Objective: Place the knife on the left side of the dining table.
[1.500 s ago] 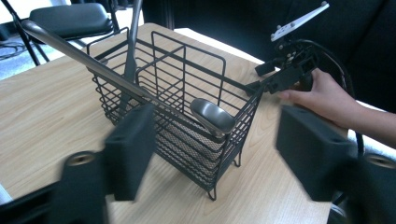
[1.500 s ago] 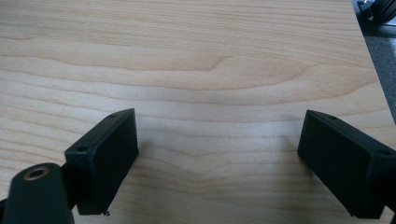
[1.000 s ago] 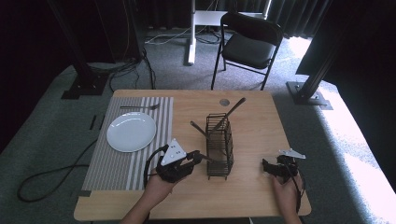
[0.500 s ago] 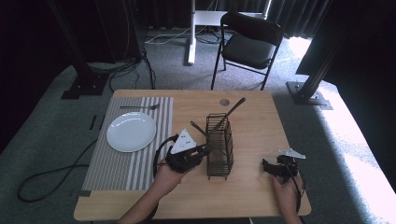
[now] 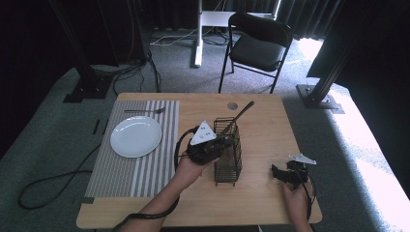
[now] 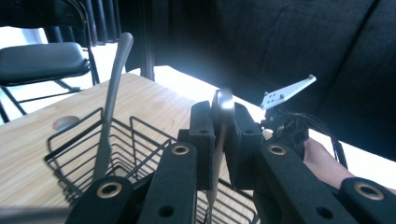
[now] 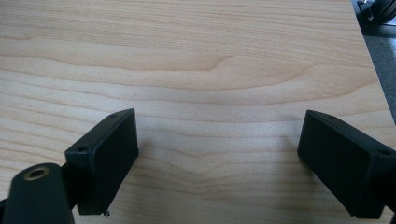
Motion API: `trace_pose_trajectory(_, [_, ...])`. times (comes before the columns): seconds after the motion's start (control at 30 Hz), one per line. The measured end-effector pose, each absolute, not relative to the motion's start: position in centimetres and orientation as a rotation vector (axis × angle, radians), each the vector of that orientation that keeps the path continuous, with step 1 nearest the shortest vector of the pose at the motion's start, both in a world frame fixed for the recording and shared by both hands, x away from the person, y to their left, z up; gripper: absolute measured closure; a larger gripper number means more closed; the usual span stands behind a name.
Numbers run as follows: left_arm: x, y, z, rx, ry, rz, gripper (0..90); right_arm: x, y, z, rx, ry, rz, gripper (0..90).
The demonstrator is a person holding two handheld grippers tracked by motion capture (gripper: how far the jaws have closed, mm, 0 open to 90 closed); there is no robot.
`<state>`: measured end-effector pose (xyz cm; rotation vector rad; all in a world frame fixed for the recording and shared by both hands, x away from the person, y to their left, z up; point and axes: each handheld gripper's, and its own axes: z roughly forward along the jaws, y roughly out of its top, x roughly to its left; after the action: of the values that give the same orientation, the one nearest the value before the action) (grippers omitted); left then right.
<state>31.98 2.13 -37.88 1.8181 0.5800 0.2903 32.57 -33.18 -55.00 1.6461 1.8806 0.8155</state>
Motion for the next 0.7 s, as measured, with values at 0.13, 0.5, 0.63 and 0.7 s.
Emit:
trace_pose_trajectory(0.13, [32.3, 1.7, -38.2, 1.795, 0.569, 0.288, 82.3, 32.6, -33.2, -55.0, 1.646, 1.881, 0.815, 11.7])
trace_pose_trajectory(0.5, [32.6, 0.2, -38.9, 1.779, 0.531, 0.305, 82.7, 32.6, -33.2, -55.0, 1.646, 1.880, 0.816, 11.7])
trace_pose_trajectory(0.63, [33.0, -0.3, -38.9, 1.768, 0.546, 0.300, 82.7, 32.6, -33.2, -55.0, 1.646, 1.880, 0.816, 11.7])
trace_pose_trajectory(0.7, [33.1, -0.5, -39.0, 1.759, 0.547, 0.295, 82.6, 32.6, -33.2, -55.0, 1.647, 1.880, 0.816, 11.6])
